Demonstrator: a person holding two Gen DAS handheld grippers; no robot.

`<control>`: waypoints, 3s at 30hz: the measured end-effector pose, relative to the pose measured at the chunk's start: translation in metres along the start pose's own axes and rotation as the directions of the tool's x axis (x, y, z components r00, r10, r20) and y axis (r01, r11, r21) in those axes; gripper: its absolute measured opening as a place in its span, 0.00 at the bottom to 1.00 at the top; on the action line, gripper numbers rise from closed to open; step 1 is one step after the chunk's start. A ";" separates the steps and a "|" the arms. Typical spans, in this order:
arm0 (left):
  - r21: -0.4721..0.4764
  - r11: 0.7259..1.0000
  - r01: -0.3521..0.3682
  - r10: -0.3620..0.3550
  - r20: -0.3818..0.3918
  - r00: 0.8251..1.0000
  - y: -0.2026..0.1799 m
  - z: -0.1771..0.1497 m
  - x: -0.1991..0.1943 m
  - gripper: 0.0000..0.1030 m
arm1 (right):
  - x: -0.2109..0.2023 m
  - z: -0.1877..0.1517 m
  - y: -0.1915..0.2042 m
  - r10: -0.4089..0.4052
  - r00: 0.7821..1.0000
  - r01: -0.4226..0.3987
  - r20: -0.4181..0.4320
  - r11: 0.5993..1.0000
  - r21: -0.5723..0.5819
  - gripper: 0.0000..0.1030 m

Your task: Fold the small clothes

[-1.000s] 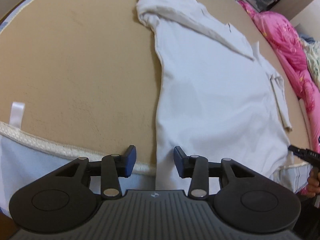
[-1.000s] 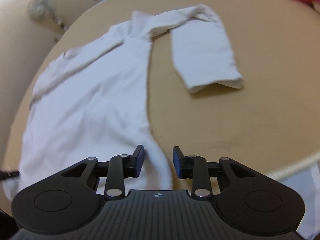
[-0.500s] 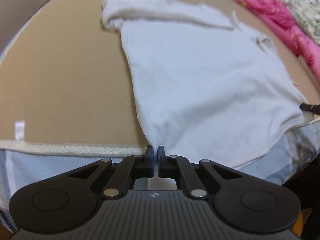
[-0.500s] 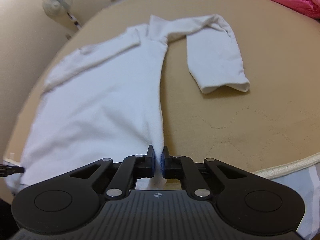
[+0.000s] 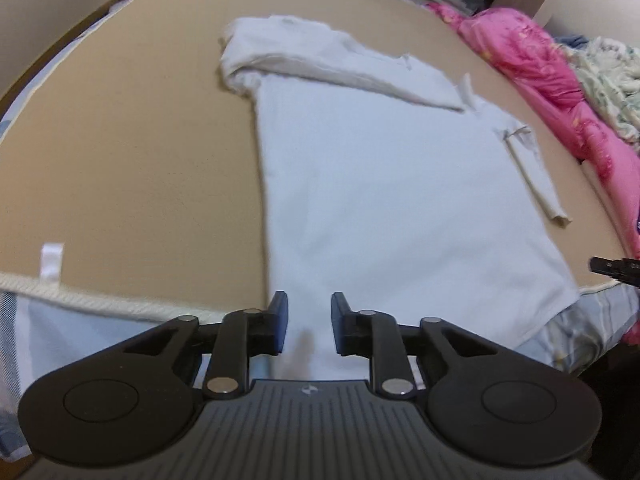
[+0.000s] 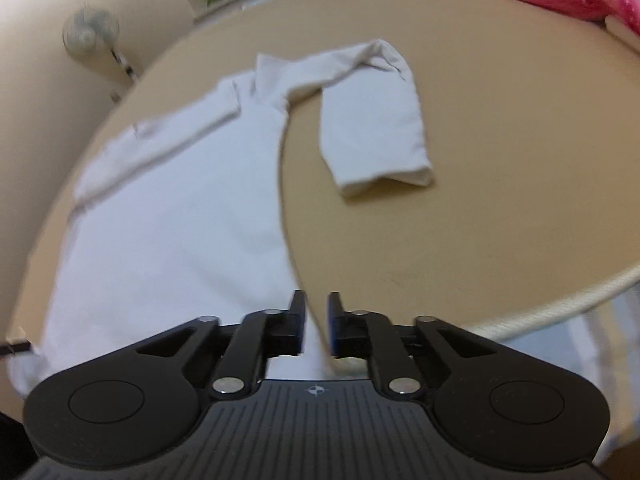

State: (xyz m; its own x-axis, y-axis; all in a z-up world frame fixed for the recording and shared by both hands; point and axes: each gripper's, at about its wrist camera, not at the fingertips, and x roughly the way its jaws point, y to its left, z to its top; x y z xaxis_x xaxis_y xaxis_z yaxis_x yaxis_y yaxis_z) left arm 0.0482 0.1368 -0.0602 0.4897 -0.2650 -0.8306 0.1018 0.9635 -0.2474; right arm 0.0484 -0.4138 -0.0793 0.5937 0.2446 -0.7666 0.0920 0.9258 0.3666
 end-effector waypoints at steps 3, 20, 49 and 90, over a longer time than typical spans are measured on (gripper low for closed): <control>0.065 0.997 -0.039 0.045 -0.096 0.994 -0.012 -0.004 0.024 0.24 | 0.028 -0.003 0.013 -0.027 0.996 0.023 -0.080 0.999 -0.049 0.23; 0.231 0.971 -0.056 0.049 0.035 0.998 -0.083 0.025 0.044 0.42 | 0.009 0.051 -0.001 -0.106 0.979 0.101 0.173 0.994 0.036 0.19; 0.077 0.974 -0.212 0.148 0.492 0.858 -0.118 0.025 0.170 0.73 | 0.068 0.210 -0.065 -0.430 0.734 0.613 0.526 0.752 -0.241 0.03; 0.081 0.970 -0.228 0.161 0.490 0.857 -0.116 0.026 0.175 0.75 | 0.143 0.235 -0.269 -0.514 0.777 0.232 0.363 0.770 0.595 0.07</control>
State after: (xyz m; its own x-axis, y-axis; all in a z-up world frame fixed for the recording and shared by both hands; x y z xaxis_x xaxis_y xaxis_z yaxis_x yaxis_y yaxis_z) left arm 0.1445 -0.0209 -0.1640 0.8601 -0.0544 -0.5072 0.0572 0.9983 -0.0102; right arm 0.2967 -0.6958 -0.1634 0.7041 -0.3904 -0.5931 0.6838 0.5980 0.4182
